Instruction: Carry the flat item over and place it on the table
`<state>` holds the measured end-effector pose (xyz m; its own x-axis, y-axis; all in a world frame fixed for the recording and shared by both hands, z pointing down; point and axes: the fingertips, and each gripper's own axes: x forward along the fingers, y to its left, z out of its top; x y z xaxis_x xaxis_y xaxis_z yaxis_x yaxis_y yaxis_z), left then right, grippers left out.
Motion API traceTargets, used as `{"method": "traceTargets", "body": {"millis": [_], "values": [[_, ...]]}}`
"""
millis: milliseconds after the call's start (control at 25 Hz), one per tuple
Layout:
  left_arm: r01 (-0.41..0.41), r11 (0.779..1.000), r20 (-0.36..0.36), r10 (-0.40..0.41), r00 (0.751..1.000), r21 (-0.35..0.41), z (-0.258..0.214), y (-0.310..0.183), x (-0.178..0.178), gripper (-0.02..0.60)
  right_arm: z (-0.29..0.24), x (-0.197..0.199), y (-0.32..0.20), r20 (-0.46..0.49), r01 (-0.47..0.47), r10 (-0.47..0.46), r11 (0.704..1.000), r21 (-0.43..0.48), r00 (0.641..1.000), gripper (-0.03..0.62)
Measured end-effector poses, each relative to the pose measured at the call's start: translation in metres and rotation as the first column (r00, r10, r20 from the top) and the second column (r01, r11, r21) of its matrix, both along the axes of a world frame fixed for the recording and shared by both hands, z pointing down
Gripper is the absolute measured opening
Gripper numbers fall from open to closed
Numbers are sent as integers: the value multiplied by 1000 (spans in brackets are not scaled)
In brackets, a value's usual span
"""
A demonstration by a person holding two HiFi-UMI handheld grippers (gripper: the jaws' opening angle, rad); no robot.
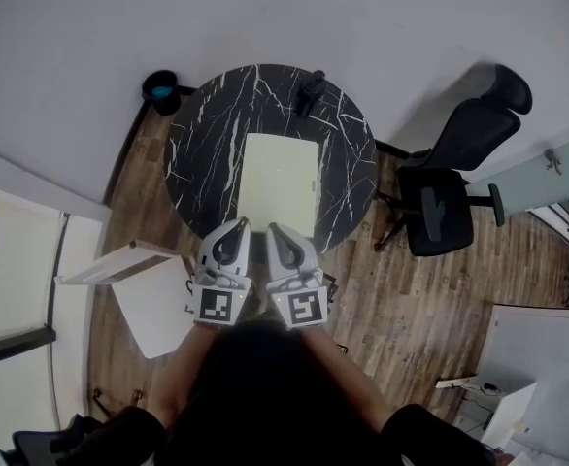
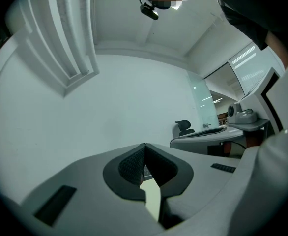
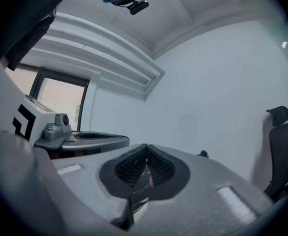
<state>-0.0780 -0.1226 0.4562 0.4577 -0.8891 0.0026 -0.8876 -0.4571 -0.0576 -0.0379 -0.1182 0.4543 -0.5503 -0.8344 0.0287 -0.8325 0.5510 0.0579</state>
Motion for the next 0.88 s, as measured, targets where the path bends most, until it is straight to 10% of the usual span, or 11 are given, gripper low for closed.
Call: {"method": "traceTargets", "body": {"millis": [880], "values": [[6, 1000, 21, -6, 1000, -21, 11, 3, -4, 11, 16, -4, -1, -48, -14, 13, 999, -33, 999, -5]]}}
